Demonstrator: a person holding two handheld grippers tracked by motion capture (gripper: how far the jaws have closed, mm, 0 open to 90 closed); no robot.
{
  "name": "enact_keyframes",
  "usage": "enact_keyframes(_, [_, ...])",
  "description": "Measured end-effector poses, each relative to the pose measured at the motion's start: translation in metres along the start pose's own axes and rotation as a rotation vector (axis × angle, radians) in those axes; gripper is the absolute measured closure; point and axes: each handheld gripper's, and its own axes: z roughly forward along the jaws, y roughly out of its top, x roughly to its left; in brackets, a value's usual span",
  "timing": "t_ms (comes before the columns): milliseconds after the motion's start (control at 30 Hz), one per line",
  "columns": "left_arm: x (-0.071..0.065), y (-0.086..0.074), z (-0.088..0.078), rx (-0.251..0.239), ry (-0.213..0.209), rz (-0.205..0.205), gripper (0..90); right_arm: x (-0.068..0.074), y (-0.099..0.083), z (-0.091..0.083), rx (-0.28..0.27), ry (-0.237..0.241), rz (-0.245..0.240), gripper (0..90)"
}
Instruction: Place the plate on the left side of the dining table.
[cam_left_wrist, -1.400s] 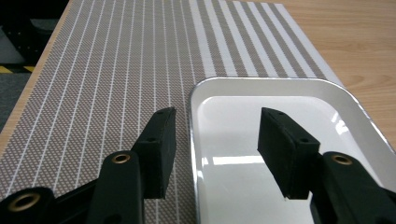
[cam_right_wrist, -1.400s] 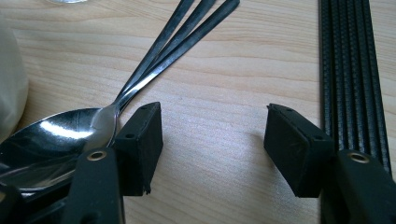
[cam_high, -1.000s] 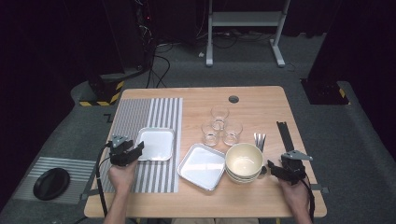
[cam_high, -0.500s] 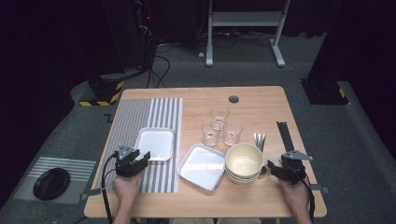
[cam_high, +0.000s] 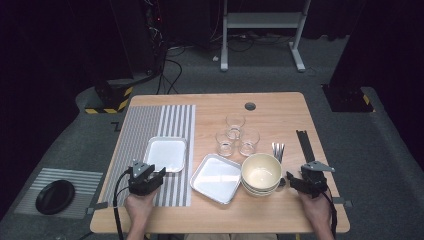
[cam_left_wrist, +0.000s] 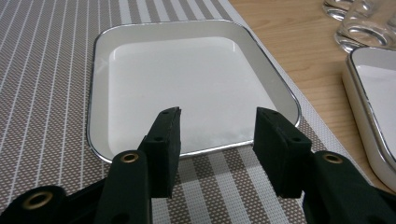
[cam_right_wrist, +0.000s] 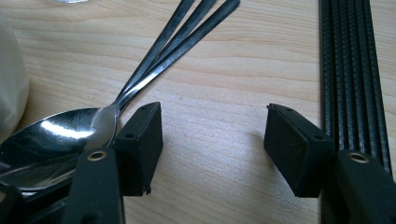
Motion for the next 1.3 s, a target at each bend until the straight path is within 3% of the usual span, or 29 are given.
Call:
enact_keyframes(33, [0.0, -0.001, 0.0, 0.001, -0.004, 0.019, 52.6, 0.0, 0.0, 0.0, 0.0, 0.0, -0.002, 37.2])
enact_keyframes(100, [-0.004, -0.003, 0.0, 0.003, -0.003, 0.005, 52.8, 0.0, 0.0, 0.0, 0.0, 0.0, 0.0, 37.2])
enact_keyframes(133, [-0.004, -0.004, -0.001, 0.005, -0.009, 0.042, 53.2, 0.0, 0.0, 0.0, 0.0, 0.0, 0.0, 37.2])
enact_keyframes(167, [-0.006, -0.005, -0.001, 0.008, -0.009, 0.019, 53.3, 0.0, 0.0, 0.0, 0.0, 0.0, 0.0, 37.2])
enact_keyframes(267, [-0.008, -0.007, 0.0, 0.01, -0.018, 0.022, 53.6, 0.0, 0.0, 0.0, 0.0, 0.0, 0.0, 37.2])
enact_keyframes(367, [-0.01, -0.008, 0.001, 0.015, -0.028, 0.05, 54.1, 0.0, 0.0, 0.0, -0.001, 0.0, -0.003, 37.2])
enact_keyframes(533, [-0.015, -0.012, 0.004, 0.013, -0.03, 0.021, 54.1, 0.0, 0.0, 0.0, 0.0, 0.0, 0.0, 37.2])
enact_keyframes(600, [-0.014, -0.012, 0.004, 0.021, -0.031, 0.053, 54.1, 0.0, 0.0, 0.0, 0.0, 0.0, -0.002, 37.2])
enact_keyframes(633, [-0.017, -0.013, 0.006, 0.022, -0.035, 0.026, 54.1, 0.0, 0.0, 0.0, 0.0, 0.0, 0.0, 37.2])
enact_keyframes(667, [-0.017, -0.014, 0.007, 0.022, -0.032, 0.033, 54.1, 0.0, 0.0, 0.0, 0.0, 0.0, 0.0, 37.2])
enact_keyframes(700, [-0.016, -0.014, 0.007, 0.038, -0.033, 0.07, 54.1, 0.0, 0.0, 0.0, 0.0, 0.0, 0.0, 37.2])
enact_keyframes(733, [-0.017, -0.014, 0.008, 0.032, -0.034, 0.062, 54.1, 0.0, 0.0, 0.0, -0.001, 0.0, -0.002, 37.2])
enact_keyframes(767, [-0.014, -0.014, 0.006, 0.068, -0.038, 0.107, 54.2, 0.0, 0.0, 0.0, 0.0, 0.0, 0.0, 37.2])
enact_keyframes(833, [-0.017, -0.015, 0.008, 0.072, -0.034, 0.087, 54.2, 0.0, 0.0, 0.0, 0.0, 0.0, 0.0, 37.2])
enact_keyframes(933, [-0.017, -0.015, 0.01, 0.081, -0.034, 0.087, 54.2, 0.0, 0.0, 0.0, 0.0, 0.0, 0.0, 37.2])
enact_keyframes(967, [-0.016, -0.014, 0.01, 0.083, -0.029, 0.112, 54.3, 0.0, 0.0, 0.0, 0.0, 0.0, 0.0, 37.2])
enact_keyframes(1133, [-0.016, -0.014, 0.012, 0.086, -0.029, 0.117, 54.6, 0.0, 0.0, 0.0, 0.0, 0.0, 0.0, 37.2])
enact_keyframes(1167, [-0.019, -0.016, 0.015, 0.049, -0.032, 0.076, 54.5, 0.0, 0.0, 0.0, 0.0, 0.0, -0.001, 37.2])
enact_keyframes(1200, [-0.019, -0.016, 0.015, 0.046, -0.031, 0.073, 54.6, 0.0, 0.0, 0.0, 0.0, 0.0, 0.0, 37.2])
enact_keyframes(1300, [-0.017, -0.014, 0.013, 0.081, -0.032, 0.095, 54.7, 0.0, 0.0, 0.0, 0.0, 0.0, 0.0, 37.2])
